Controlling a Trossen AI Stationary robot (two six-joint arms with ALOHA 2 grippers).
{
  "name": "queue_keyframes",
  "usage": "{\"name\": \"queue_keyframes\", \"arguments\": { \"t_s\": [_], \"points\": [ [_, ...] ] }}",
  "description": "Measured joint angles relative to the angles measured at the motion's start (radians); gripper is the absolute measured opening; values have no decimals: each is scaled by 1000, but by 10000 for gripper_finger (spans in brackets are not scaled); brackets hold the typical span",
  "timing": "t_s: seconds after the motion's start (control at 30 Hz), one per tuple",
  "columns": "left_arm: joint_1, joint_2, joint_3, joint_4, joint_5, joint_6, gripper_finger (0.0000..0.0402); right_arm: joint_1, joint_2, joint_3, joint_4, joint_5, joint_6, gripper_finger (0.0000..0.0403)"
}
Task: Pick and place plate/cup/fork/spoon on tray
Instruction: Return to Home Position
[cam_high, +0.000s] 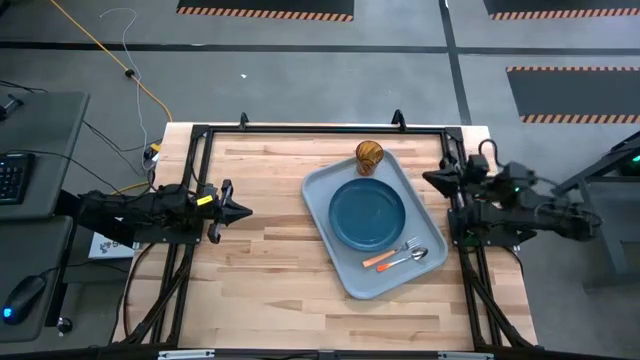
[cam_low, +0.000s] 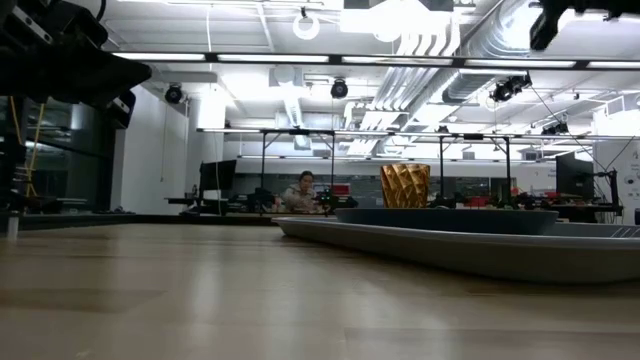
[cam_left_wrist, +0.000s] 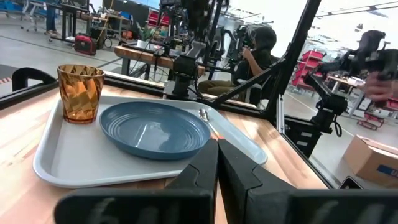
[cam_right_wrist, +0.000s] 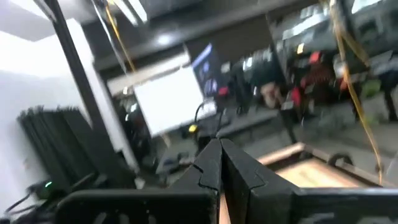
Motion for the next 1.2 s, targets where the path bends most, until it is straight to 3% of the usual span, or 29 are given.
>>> {"name": "queue_keyframes", "arguments": {
  "t_s": [0.13, 0.5, 0.77, 1.2],
  "points": [
    [0, 0, 0, 0, 0, 0, 1, 6, -84, -191, 190, 30, -19, 0],
    [0, 0, 0, 0, 0, 0, 1, 6, -208, -395, 147, 62, -89, 0],
    [0, 0, 0, 0, 1, 0, 1, 6, -194, -399, -53, 86, -112, 0],
    [0, 0, 0, 0, 1, 0, 1, 6, -171, -399, -53, 88, -103, 0]
  ]
}}
